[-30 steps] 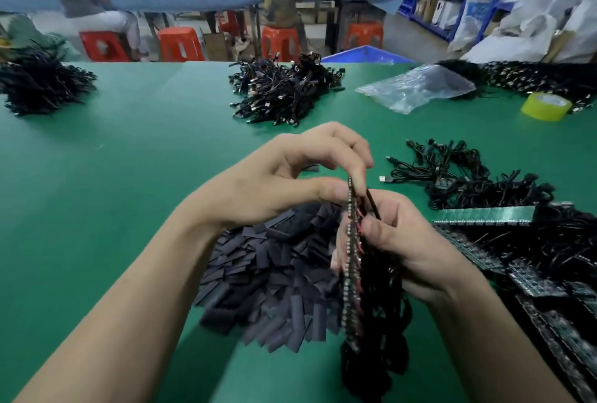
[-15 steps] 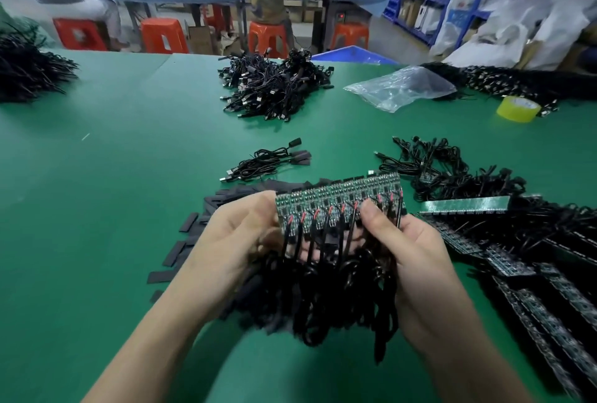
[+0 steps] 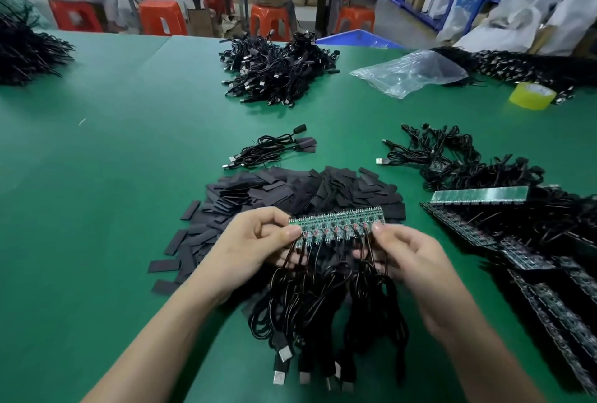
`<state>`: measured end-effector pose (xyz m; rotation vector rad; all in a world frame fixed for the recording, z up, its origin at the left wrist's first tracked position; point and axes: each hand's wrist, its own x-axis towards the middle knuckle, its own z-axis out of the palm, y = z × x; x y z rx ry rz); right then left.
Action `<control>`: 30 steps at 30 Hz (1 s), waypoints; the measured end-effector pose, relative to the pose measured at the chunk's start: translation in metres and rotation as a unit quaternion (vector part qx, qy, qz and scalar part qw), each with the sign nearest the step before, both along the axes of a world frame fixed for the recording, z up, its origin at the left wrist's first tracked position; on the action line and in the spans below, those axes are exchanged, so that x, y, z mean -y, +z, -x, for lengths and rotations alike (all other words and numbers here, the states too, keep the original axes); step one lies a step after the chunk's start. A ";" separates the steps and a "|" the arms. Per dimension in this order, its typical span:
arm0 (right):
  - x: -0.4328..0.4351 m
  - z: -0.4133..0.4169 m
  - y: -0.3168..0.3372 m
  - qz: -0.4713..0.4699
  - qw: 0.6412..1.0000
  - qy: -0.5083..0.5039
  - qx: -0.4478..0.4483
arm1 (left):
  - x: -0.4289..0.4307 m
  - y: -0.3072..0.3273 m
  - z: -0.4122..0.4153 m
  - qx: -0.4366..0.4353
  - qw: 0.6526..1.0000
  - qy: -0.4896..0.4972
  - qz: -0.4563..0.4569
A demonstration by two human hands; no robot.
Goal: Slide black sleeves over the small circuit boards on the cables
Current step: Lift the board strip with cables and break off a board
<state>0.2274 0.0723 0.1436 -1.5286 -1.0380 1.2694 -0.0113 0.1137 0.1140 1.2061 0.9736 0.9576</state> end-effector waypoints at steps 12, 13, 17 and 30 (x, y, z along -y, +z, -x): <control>-0.050 0.034 0.018 -0.239 0.799 0.246 0.494 | -0.013 -0.002 -0.001 -0.054 0.997 0.029 -0.055; -0.053 0.034 0.017 -0.227 0.806 0.256 0.484 | -0.012 -0.003 -0.001 -0.054 0.997 0.041 -0.049; -0.063 0.025 0.014 -0.168 0.857 0.285 0.396 | -0.010 -0.004 -0.004 -0.039 0.998 0.038 -0.014; -0.067 0.015 0.002 -0.133 0.900 0.363 0.200 | -0.007 0.007 -0.004 -0.010 0.999 -0.042 0.012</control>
